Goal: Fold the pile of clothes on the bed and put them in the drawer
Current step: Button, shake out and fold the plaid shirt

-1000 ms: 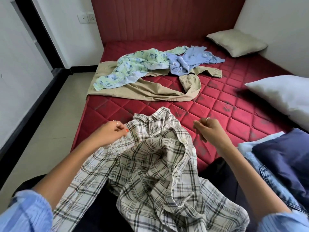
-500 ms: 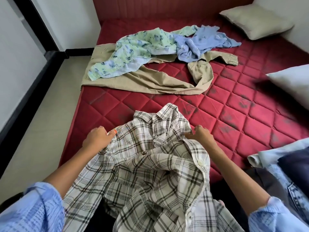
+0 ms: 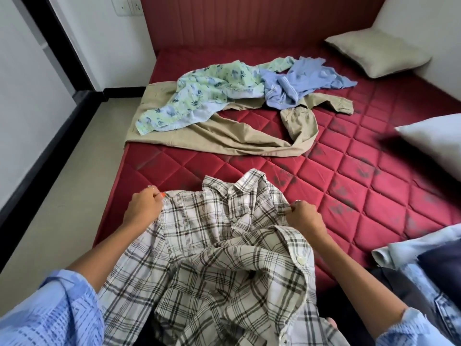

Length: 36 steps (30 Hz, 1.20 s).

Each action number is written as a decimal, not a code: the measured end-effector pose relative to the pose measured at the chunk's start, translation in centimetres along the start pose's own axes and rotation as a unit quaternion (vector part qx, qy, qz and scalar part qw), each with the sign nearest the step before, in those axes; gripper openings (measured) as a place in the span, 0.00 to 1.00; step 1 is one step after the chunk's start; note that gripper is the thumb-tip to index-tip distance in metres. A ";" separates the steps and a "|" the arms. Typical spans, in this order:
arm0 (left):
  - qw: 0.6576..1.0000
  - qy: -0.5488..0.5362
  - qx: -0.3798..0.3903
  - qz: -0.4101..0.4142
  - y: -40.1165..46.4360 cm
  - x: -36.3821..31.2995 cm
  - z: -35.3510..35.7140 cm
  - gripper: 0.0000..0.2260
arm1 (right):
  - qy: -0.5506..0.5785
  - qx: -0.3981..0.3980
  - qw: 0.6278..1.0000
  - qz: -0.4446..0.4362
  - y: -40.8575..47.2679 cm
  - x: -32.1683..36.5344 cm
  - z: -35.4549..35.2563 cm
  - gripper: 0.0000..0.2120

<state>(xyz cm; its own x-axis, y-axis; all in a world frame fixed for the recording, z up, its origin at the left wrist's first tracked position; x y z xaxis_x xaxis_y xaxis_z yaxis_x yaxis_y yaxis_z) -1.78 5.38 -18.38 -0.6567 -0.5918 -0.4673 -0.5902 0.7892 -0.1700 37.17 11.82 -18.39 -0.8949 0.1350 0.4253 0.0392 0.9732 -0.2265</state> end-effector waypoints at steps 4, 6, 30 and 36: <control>0.992 -0.036 -0.092 0.074 0.8 -3.6 -6.5 0.08 | 0.145 -0.035 0.989 -0.020 0.7 -0.1 -5.3 0.11; 0.986 -0.048 -0.132 0.092 0.8 -5.4 -10.9 0.08 | 0.179 -0.069 0.981 -0.033 0.8 0.5 -8.9 0.10; 0.824 -0.173 -0.476 0.254 -16.0 -24.9 -57.5 0.10 | 0.147 -0.483 0.795 -0.336 -14.5 21.1 -56.5 0.11; 0.817 -0.206 -0.473 0.257 -17.3 -24.6 -57.9 0.08 | 0.112 -0.548 0.765 -0.318 -16.3 20.2 -57.0 0.15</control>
<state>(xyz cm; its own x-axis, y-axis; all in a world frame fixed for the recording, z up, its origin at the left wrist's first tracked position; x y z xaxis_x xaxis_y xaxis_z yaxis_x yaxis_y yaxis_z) -2.58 -3.26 46.24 -0.8329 0.0367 -0.5522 -0.5135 0.3209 0.7958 43.82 9.26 43.86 -0.7944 -0.5215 0.3115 0.0868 0.4101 0.9079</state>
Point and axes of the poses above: each hand's wrist, its own y-axis towards the middle knuckle, its own z-axis out of the palm, x = y × z, the point moved 6 cm from there along y, towards the middle knuckle, and after that the axes turned 4 degrees about -z, right-handed, at the moved point
